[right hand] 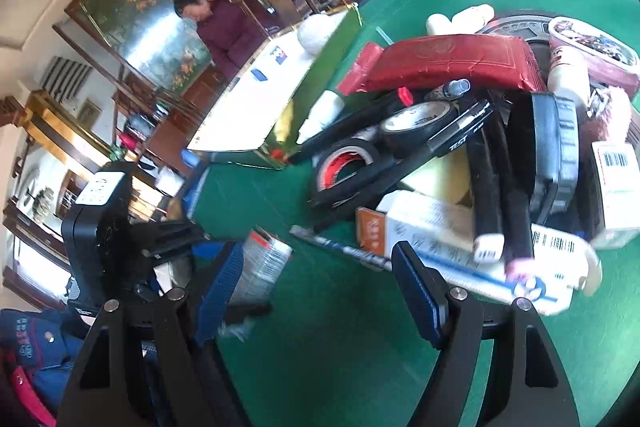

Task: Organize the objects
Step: 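Grasp the grey rectangular box with the left tool while the right tool grasps the blue pen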

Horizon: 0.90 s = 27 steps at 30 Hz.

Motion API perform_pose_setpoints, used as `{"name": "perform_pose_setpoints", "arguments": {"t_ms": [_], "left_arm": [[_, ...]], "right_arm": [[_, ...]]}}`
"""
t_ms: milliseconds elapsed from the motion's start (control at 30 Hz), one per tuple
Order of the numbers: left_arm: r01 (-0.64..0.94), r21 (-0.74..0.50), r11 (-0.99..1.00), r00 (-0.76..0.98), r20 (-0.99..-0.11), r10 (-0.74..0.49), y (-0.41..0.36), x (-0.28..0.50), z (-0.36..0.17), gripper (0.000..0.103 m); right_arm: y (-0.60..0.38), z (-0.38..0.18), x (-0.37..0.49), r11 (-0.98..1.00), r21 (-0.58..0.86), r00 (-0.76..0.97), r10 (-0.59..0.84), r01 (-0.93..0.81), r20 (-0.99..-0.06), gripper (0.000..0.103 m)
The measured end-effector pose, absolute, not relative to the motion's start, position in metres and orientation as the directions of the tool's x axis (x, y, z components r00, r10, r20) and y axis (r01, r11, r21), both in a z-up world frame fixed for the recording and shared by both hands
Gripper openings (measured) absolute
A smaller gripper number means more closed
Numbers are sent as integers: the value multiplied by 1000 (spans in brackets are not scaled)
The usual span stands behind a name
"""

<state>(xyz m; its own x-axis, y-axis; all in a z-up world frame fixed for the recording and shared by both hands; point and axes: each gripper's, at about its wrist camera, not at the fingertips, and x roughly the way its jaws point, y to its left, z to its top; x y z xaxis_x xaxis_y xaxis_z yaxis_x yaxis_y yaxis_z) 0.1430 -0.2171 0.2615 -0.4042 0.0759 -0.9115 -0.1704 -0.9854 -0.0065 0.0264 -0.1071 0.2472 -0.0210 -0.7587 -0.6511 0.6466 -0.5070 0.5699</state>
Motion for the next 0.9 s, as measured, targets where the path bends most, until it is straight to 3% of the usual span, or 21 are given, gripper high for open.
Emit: {"name": "perform_pose_setpoints", "arguments": {"t_ms": [233, 333, 433, 567, 600, 633, 667, 800, 900], "left_arm": [[-172, 4, -985, -392, -918, 65, -256, 154, 264, 53], [-189, 23, -982, -408, -911, 57, -258, 158, 265, 54], [-198, 46, -979, -422, -906, 43, -256, 155, 266, 58], [-187, 29, -982, -433, -900, 55, -256, 149, 264, 61], [-205, 30, -978, -444, -894, 66, -254, 151, 265, 52], [-227, 12, -974, -447, -890, 93, -252, 154, 265, 34], [-242, 4, -970, -450, -886, 109, -249, 157, 265, 28], [-239, 44, -970, -481, -873, 79, -242, 160, 263, 26], [-223, -4, -975, -488, -865, 115, -250, 159, 261, 26]], "right_arm": [[-120, 230, 26, -496, 542, 48, -707, 678, -706, 77], [-124, 231, 36, -436, 588, 128, -720, 681, -682, 77], [-135, 239, 52, -464, 422, 6, -668, 779, -744, 76], [-149, 238, 65, -500, 263, -111, -599, 825, -793, 49], [-152, 238, 68, -507, 213, -139, -569, 835, -810, 41], [-156, 238, 73, -523, 123, -203, -522, 843, -829, 21], [-161, 239, 82, -521, 17, -271, -472, 854, -839, 12], [-171, 234, 108, -507, -156, -396, -410, 848, -822, 6], [-167, 236, 113, -532, -87, -365, -444, 842, -818, 6]]}}
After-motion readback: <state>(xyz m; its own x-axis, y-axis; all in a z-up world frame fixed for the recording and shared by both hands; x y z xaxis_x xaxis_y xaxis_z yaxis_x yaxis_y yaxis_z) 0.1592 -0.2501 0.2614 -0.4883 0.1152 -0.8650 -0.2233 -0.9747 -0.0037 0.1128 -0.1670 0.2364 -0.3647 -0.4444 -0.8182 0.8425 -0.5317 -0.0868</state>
